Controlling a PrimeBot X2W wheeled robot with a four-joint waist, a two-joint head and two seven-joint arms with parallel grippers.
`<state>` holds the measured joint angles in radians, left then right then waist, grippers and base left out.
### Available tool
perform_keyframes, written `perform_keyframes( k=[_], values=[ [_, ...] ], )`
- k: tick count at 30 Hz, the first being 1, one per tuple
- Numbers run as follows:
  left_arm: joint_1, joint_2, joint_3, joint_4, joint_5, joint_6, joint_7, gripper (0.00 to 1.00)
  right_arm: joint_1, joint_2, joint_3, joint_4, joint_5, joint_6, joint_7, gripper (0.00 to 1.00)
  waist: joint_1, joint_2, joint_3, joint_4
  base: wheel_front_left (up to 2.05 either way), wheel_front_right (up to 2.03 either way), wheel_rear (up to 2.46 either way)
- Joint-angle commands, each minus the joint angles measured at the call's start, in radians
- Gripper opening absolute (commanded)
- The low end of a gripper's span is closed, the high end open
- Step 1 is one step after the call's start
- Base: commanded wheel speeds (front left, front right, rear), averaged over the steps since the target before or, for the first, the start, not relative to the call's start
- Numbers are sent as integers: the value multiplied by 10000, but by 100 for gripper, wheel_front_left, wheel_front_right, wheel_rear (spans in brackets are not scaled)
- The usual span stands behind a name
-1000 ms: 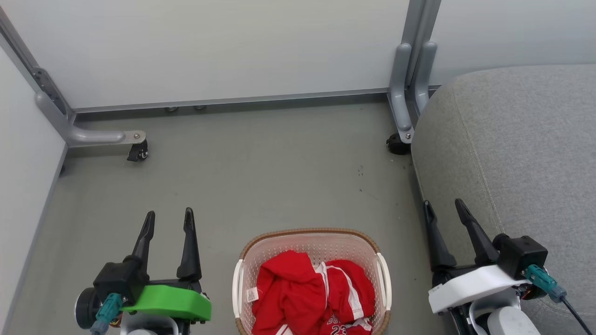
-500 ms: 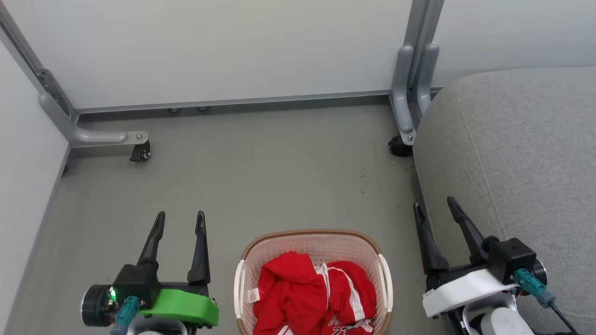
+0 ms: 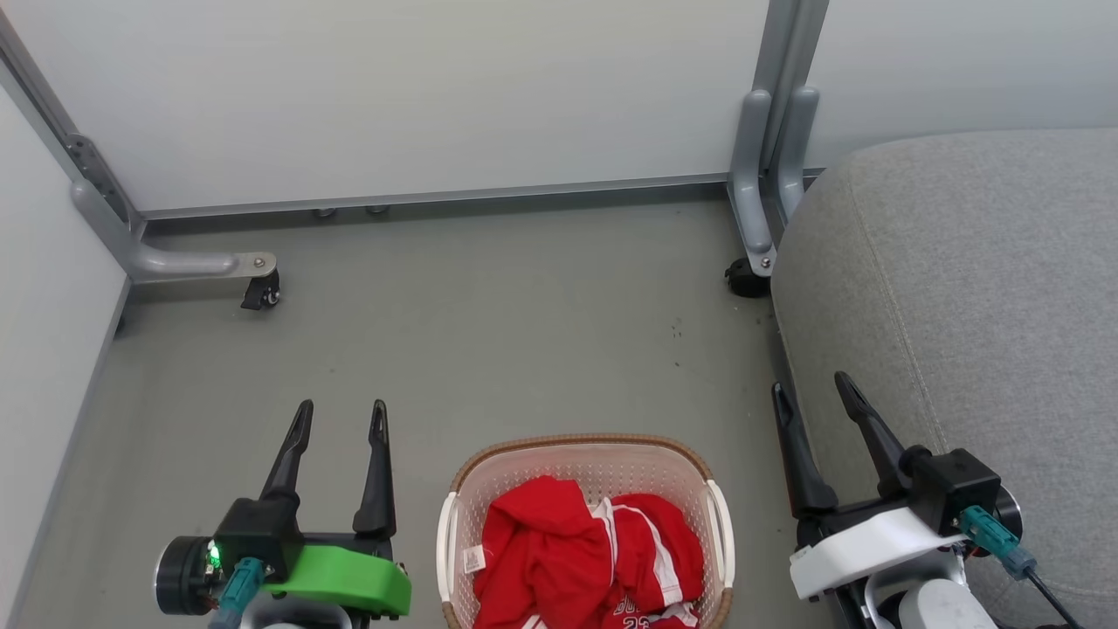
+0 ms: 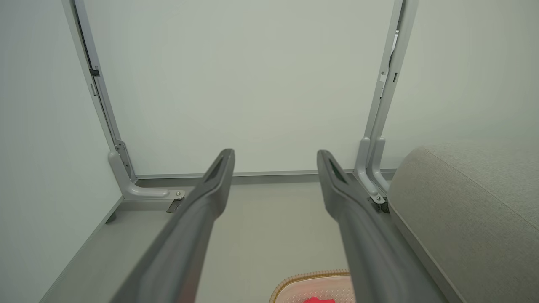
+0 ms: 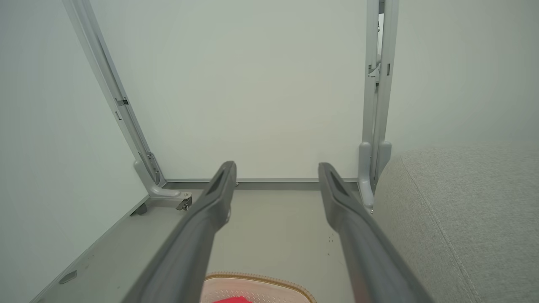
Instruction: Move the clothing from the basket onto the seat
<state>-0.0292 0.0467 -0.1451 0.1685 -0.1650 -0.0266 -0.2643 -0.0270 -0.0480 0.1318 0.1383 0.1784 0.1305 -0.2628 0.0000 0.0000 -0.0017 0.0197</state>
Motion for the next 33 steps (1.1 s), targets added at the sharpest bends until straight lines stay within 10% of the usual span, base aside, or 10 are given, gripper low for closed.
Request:
perform_keyframes(
  k=[1,19,33],
  values=[
    [167,66,-9,44,17,-64,-3,100,64,-44,5,45,9,4,-32,100,0,0,-16,-18,0,0,0],
    [122,65,-420,59,-193,-268,0,100,58,-37,-256,173,-318,2,-32,100,0,0,388,-333,0,0,0],
    [-1791,62,-1725,968,494,-952,0,100,-1143,-42,-1638,-438,-191,2,-32,100,0,0,3314,-395,0,0,0]
  ],
)
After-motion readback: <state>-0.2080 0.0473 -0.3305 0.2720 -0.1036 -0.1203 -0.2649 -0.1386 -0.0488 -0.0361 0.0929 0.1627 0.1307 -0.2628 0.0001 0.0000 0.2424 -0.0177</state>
